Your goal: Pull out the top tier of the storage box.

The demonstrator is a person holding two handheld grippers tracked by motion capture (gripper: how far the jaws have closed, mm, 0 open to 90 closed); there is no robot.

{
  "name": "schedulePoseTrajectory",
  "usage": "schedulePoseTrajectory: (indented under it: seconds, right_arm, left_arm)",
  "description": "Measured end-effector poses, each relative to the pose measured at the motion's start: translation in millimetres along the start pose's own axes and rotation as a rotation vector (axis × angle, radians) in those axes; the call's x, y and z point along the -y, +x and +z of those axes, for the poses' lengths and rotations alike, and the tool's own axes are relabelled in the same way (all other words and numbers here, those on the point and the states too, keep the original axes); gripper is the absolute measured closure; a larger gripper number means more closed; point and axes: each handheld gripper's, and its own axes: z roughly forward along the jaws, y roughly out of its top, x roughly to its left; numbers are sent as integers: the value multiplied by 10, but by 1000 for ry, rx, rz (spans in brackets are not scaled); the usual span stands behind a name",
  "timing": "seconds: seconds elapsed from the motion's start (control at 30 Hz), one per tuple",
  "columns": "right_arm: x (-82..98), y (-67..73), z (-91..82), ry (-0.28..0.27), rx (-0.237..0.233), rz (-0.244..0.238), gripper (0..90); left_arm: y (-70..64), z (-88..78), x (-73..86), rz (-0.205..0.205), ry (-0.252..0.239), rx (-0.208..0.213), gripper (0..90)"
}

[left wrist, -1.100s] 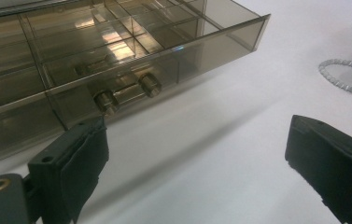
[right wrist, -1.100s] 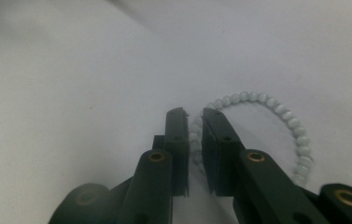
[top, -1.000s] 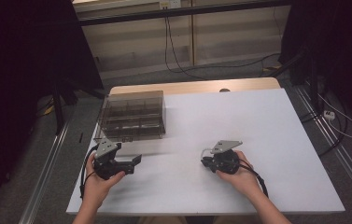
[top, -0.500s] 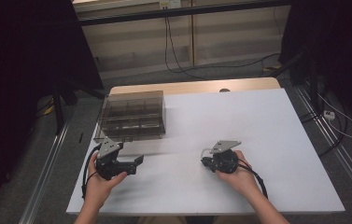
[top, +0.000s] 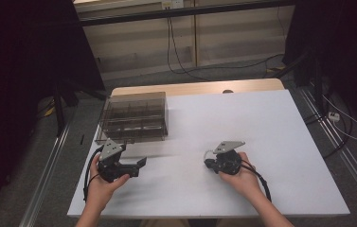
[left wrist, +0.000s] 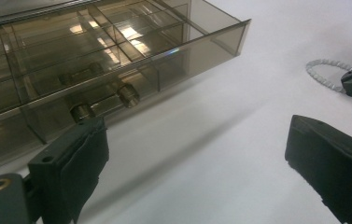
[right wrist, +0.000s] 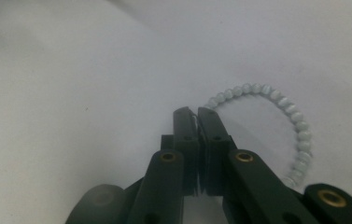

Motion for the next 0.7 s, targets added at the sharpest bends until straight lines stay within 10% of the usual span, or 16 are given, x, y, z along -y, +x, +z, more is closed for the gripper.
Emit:
schedulePoseTrajectory:
  seconds: [0.23,0.63,0.7]
  right_arm:
    - [-111,64,-33,4,-25,-44,878]
    - [-303,460,39,-86,-197,-108,872]
    - [-302,483,60,-100,-197,-91,762]
  left_arm:
    - [22,-13,3,-5,-1,-5,64]
    - [-20,23,5,4,9,3,64]
    - [-21,24,8,3,9,5,64]
